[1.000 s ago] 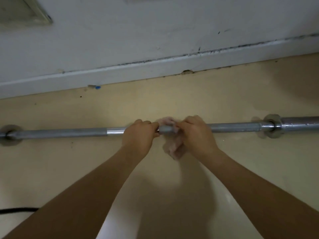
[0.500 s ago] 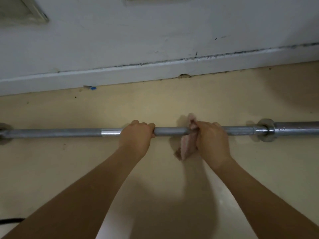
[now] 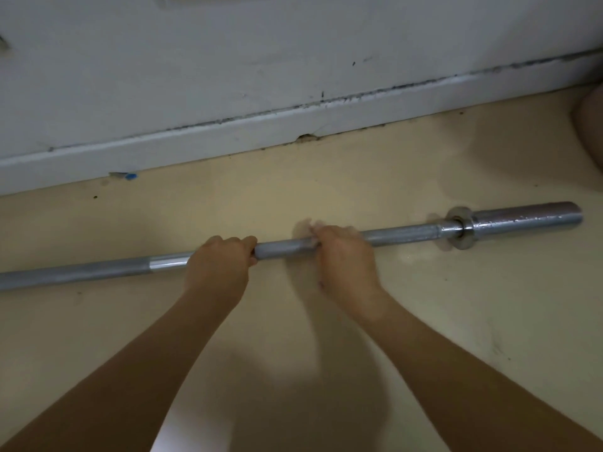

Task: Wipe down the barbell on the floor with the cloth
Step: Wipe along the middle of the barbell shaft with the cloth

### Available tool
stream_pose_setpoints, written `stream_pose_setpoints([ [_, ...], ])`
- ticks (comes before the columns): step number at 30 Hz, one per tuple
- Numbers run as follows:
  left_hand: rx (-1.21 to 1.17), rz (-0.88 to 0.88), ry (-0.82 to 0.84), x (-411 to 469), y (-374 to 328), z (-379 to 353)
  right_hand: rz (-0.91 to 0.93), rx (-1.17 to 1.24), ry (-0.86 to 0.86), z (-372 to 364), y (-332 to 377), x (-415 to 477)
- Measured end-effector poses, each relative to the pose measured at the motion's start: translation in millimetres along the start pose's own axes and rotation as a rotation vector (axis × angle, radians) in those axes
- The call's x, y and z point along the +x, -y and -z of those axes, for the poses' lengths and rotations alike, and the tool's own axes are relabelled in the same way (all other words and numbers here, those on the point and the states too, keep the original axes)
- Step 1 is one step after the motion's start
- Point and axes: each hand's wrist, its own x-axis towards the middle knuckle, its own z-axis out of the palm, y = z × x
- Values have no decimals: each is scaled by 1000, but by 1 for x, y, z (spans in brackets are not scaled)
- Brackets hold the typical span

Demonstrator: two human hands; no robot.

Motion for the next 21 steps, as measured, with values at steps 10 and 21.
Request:
stream_pose_setpoints([
  [10, 4, 25, -19, -2, -2, -1, 111, 132, 63, -8, 14, 7],
  [21, -81, 31, 104, 1, -4, 2, 23, -27, -109, 12, -24, 0],
])
